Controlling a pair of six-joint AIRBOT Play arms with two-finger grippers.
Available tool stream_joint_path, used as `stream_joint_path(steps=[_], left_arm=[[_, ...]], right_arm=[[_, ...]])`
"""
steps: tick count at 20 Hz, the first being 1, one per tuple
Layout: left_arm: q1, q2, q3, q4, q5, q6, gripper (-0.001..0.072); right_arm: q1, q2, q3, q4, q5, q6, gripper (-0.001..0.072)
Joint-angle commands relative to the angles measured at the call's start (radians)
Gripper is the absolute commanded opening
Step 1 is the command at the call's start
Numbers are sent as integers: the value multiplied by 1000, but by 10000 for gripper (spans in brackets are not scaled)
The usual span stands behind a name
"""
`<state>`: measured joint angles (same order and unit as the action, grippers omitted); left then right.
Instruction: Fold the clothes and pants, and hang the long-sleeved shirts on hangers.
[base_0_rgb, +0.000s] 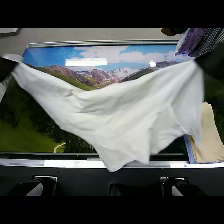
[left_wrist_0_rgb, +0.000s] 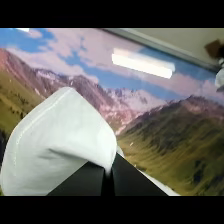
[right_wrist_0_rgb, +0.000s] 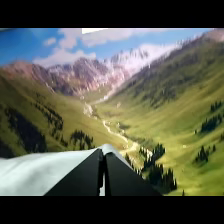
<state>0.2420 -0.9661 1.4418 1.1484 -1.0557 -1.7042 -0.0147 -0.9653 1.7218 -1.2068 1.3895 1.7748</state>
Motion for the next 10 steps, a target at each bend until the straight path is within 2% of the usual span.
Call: stream_joint_path(steps=[1, 6, 10], left_arm=[[-71, -291, -8, 0, 2, 59, 12], [-132, -669, -8, -6, 44, 55, 12], [-139, -778, -8, -46, 47, 55, 12]], right_arm=[[0, -246, -2, 73, 105, 12, 25], [2, -636, -2, 82, 2, 10, 25], [2, -820, -2, 166, -136, 10, 25]])
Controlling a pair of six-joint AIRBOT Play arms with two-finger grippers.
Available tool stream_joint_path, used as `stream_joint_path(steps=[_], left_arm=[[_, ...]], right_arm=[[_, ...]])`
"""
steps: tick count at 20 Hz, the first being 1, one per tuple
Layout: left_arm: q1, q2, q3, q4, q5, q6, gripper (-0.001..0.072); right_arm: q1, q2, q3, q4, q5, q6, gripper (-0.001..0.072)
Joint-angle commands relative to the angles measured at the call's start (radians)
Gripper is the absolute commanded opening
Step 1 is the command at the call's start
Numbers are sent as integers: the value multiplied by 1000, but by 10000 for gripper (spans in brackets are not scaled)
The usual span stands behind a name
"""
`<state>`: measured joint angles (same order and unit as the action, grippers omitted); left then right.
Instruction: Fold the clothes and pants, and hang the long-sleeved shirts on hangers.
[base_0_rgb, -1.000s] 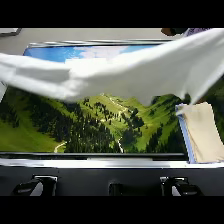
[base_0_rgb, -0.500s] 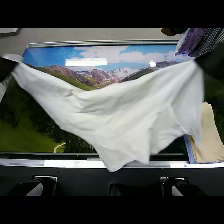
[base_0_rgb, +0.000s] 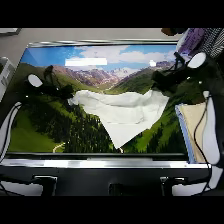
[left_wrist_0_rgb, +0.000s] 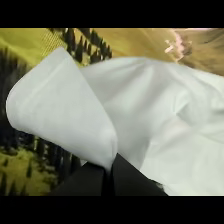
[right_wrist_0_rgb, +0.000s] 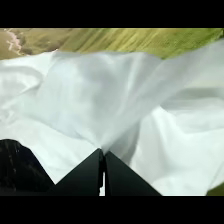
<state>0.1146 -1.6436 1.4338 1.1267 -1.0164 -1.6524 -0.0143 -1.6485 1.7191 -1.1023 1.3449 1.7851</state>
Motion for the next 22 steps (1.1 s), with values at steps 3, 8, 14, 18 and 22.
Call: stream_joint_path(steps=[3, 8, 14, 18, 22], left_arm=[[-10, -105, 0, -23, 9, 3, 12], [-10, -103, 0, -24, -28, 3, 12], [-10, -103, 1, -24, -85, 3, 12], [-10, -103, 1, -24, -115, 3, 13], [-10, -103, 1, -23, -137, 3, 12]], right_arm=[[-1, -179, 1, 77, -124, 0, 121], [-2, -87, 1, -11, 137, -182, 428], [-55, 140, -142, -79, 283, -210, 461], [-42, 340, -612, 141, 172, -221, 542], [88, 465, -1004, 344, -137, -218, 536]])
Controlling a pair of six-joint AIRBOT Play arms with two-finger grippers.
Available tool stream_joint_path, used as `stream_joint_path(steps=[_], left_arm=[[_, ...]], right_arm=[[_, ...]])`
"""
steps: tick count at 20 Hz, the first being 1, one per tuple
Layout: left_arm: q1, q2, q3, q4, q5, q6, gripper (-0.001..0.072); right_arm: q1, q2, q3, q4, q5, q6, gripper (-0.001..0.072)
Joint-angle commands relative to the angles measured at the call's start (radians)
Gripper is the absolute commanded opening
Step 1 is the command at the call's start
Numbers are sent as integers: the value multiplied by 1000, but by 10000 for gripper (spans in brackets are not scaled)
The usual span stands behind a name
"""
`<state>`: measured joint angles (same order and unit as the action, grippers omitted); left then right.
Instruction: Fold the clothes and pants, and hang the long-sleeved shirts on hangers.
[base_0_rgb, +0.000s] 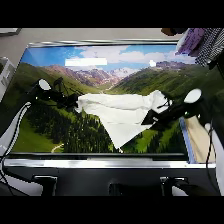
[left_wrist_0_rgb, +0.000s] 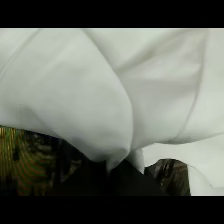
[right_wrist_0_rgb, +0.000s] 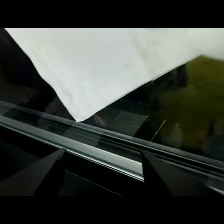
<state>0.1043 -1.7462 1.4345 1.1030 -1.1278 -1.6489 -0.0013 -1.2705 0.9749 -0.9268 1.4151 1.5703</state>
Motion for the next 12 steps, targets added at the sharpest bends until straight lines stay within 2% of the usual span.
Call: stream_joint_path(steps=[1, 6, 10, 11, 12], left_arm=[[0, 0, 0, 0, -29, 0, 12], [0, -1, 0, 0, -35, 0, 13], [0, -1, 0, 0, -35, 0, 12], [0, -1, 0, 0, -35, 0, 13], [0, -1, 0, 0, -35, 0, 13]], right_arm=[[119, 87, -307, 199, -268, -3, 536], [314, 50, -369, 194, -533, 98, 538], [344, -17, -368, 250, -607, 123, 534], [344, -28, -368, 264, -619, 117, 510], [344, -33, -367, 266, -635, 117, 454]])
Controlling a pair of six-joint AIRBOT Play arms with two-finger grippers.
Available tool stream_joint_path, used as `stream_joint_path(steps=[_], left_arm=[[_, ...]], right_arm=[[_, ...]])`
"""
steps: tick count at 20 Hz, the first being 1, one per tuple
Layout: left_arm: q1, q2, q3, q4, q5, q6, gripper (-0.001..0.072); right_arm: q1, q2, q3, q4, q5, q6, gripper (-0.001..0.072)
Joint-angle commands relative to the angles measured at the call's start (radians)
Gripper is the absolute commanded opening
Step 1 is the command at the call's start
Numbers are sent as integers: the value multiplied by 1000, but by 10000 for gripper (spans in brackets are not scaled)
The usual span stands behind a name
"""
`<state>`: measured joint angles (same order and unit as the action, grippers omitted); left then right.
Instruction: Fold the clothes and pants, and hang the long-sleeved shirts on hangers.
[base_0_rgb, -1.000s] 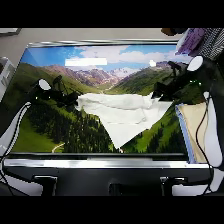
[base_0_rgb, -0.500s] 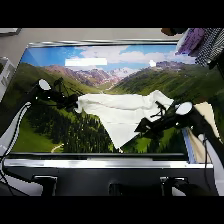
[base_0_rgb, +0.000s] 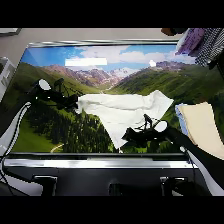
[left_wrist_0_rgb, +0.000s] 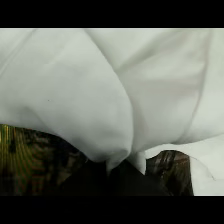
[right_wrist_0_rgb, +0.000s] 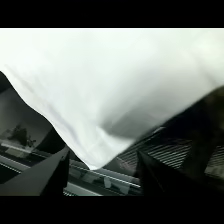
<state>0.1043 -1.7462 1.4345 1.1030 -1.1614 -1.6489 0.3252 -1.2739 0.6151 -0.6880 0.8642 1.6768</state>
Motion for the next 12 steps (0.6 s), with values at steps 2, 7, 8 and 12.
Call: stream_joint_path(steps=[2, 7, 8, 12], left_arm=[[0, -1, 0, 1, -2, 0, 13], [21, 9, 16, 0, -45, 0, 11], [38, 26, 27, -3, -61, 0, 11], [146, 180, 91, -16, -71, 0, 11]], right_arm=[[18, -29, -6, 43, -107, 10, 322], [15, -18, 72, 46, -95, -14, 25], [15, -1, 109, 26, -80, -16, 24], [-42, 148, 357, -206, 28, 104, 24]])
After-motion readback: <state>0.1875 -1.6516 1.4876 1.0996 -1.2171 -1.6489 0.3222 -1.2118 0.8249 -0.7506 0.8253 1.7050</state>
